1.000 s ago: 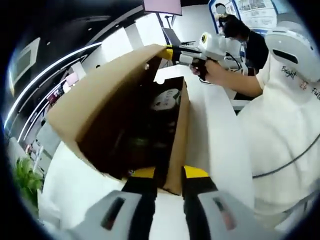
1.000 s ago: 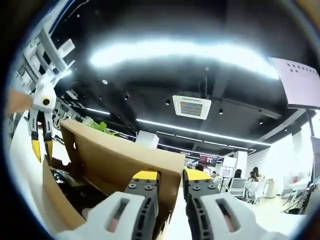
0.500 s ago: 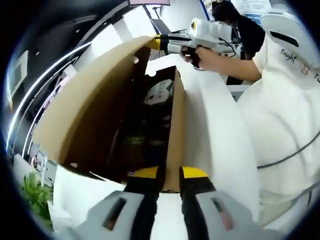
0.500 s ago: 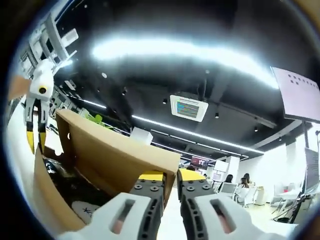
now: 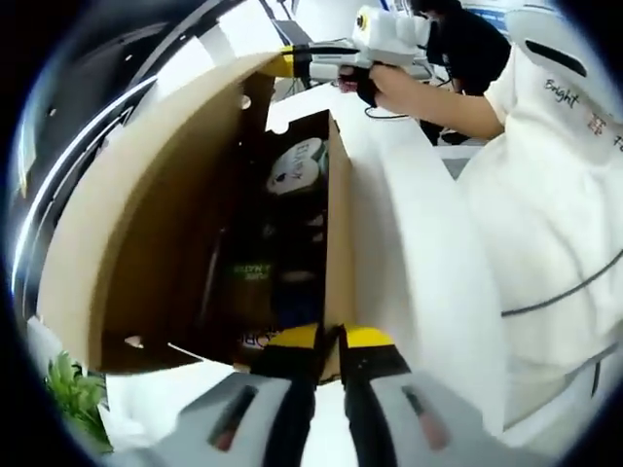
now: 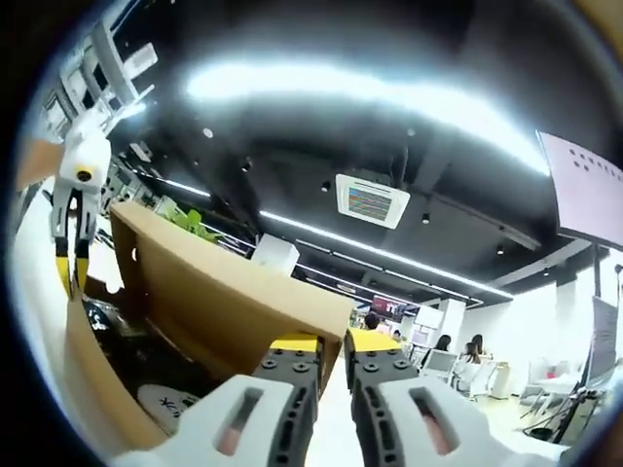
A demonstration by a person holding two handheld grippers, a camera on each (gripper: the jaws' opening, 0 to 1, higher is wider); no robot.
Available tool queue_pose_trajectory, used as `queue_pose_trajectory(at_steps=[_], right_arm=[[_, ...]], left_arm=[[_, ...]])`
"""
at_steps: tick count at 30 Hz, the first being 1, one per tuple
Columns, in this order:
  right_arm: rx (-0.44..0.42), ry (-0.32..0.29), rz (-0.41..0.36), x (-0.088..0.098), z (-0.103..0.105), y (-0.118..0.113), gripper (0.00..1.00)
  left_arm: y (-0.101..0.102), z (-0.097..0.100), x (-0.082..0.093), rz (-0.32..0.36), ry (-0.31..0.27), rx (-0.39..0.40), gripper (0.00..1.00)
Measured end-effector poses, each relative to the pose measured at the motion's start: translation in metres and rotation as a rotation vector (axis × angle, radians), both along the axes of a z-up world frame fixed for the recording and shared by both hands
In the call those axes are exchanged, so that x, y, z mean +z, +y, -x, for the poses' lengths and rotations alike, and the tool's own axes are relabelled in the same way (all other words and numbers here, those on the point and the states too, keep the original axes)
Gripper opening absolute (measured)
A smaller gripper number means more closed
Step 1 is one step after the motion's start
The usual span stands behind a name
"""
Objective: Operate the shoe box by opening the lid, removing the specified soft item, and placing it in the target area until the item is outside and the box remains undamaged.
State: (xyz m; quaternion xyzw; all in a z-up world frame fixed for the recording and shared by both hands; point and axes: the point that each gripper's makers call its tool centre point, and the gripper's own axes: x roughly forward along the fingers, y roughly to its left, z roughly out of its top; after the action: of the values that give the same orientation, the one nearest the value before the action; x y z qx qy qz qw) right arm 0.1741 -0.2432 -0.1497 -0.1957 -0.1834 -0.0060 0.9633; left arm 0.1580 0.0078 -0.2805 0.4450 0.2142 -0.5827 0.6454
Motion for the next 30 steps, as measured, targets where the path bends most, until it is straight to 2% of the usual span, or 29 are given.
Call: queue_pose_trajectory(at_steps=[3,6,12,17,21,30], right_arm=[[-0.013,0.003,0.015,0.002,-0.001,-0.003,0.04],[0.027,0.021,-0.053,0.002,-0.002,-0.004,0.03],[0.040,0.033,-0.087,0.004,-0.005,-0.005,0.02],[0.056,0.044,-0.203,0.009,-0.011,-0.008,0.01],[0.051,0.054,-0.217,0.013,-0.012,-0.007,0.01],[0.047,0.089,-0.245,0.016,-0.012,-0.004,0.00]], left_arm=[[-0.001,0.000,-0.003,-0.021,0.001,-0.008,0.07],[-0.004,0.003,-0.009,-0.050,-0.024,-0.041,0.07],[-0.003,0.003,-0.007,-0.065,0.033,-0.035,0.05],[-0.004,0.005,-0.008,-0.054,0.072,-0.032,0.04],[-0.004,0.006,-0.009,-0.073,0.038,-0.033,0.04],[-0.003,0.005,-0.008,-0.068,0.022,-0.075,0.03]])
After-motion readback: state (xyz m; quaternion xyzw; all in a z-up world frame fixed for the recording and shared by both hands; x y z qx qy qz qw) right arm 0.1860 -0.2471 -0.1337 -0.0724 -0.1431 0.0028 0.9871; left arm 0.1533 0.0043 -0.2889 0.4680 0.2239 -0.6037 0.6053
